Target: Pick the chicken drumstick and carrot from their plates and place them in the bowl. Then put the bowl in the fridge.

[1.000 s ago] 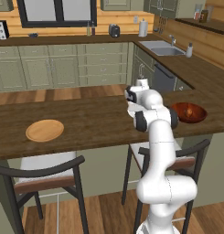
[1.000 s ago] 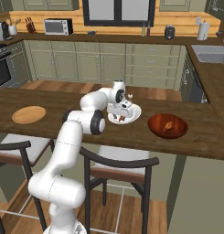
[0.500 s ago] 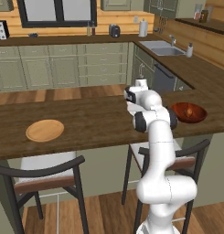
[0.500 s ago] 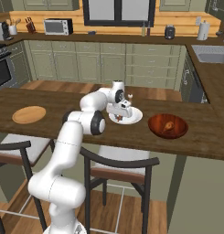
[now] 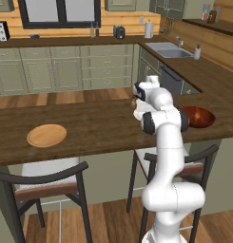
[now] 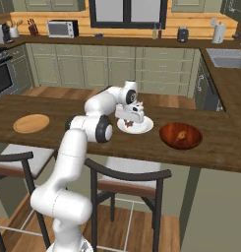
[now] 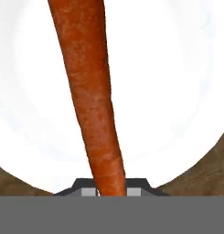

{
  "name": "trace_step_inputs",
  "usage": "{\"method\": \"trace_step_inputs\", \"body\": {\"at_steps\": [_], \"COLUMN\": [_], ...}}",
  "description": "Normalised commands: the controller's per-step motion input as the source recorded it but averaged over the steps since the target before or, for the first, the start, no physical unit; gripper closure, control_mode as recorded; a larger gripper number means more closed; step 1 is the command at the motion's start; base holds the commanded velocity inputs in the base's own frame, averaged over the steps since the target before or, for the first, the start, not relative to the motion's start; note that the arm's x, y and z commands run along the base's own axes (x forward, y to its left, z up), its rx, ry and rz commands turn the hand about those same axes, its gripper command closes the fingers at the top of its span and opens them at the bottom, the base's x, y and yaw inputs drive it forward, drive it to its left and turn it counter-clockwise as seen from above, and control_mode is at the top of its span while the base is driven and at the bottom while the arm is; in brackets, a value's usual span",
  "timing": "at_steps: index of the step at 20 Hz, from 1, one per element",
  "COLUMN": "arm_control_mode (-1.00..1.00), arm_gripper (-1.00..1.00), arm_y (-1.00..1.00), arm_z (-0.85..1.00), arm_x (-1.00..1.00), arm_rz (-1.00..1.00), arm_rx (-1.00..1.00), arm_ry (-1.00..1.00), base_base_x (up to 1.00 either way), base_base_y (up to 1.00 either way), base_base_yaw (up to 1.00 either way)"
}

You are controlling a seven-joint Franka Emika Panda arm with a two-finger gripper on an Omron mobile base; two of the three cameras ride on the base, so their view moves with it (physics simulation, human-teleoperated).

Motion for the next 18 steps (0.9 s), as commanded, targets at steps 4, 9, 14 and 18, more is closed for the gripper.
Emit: {"method": "trace_step_inputs", "body": {"at_steps": [4, 9, 14, 18], "arm_control_mode": [-1.0, -1.0, -1.0, -1.0], "arm_gripper": [1.0, 1.0, 1.0, 1.0], "arm_y": [-0.44, -0.49, -0.42, -0.38], "arm_z": [0.55, 0.54, 0.39, 0.16], "arm_x": [-0.99, -0.88, -0.75, -0.49], "arm_rz": [-0.07, -0.09, -0.09, -0.05], "arm_rx": [0.08, 0.01, -0.01, -0.08], "arm_ry": [0.01, 0.0, 0.0, -0.02], "base_base_x": [0.0, 0.0, 0.0, 0.0], "base_base_y": [0.0, 0.0, 0.0, 0.0], "base_base_yaw": [0.0, 0.0, 0.0, 0.0]}}
